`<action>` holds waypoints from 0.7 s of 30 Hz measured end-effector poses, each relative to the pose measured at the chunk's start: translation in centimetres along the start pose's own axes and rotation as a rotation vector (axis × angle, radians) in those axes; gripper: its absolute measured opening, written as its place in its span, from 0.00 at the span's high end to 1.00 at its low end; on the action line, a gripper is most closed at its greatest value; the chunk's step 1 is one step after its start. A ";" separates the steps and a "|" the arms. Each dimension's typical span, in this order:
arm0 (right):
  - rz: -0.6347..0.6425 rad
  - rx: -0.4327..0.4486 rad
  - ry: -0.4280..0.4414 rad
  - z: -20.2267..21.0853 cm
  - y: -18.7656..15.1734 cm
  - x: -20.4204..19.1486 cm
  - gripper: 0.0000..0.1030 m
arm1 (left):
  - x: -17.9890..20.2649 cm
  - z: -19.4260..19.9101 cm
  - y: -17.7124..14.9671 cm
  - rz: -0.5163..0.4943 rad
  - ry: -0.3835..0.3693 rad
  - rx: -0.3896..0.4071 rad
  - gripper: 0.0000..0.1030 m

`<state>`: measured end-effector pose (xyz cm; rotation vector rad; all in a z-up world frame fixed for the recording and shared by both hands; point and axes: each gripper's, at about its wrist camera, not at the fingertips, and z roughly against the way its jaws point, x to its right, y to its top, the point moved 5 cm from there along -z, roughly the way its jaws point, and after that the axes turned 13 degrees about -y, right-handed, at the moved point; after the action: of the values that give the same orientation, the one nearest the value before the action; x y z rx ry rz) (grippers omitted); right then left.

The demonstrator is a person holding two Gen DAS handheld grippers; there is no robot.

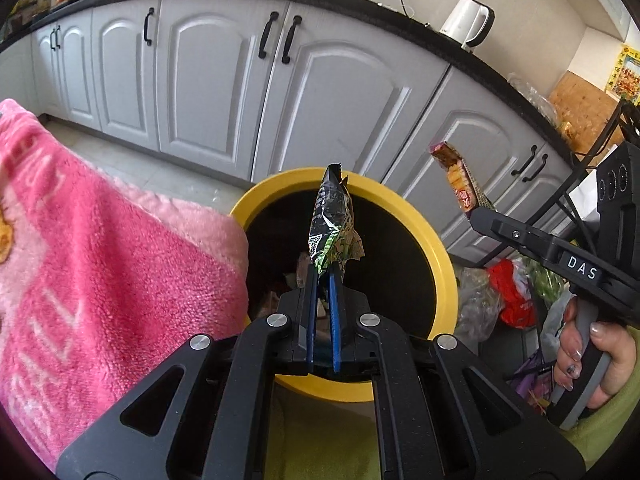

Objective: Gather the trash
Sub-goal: 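Carry the green and purple-gold wrappers over the yellow bin with both grippers, then open both grippers to drop the wrappers into the bin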

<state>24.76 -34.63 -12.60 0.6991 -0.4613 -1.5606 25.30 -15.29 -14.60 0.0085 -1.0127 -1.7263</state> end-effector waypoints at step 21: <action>-0.030 -0.042 -0.021 -0.8 -0.7 0.6 0.67 | -0.5 -0.8 -0.7 0.023 0.029 -0.058 0.68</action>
<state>24.80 -35.05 -13.74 0.6604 -0.4338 -1.6032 25.37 -15.32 -15.79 -0.0151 -0.9382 -1.7293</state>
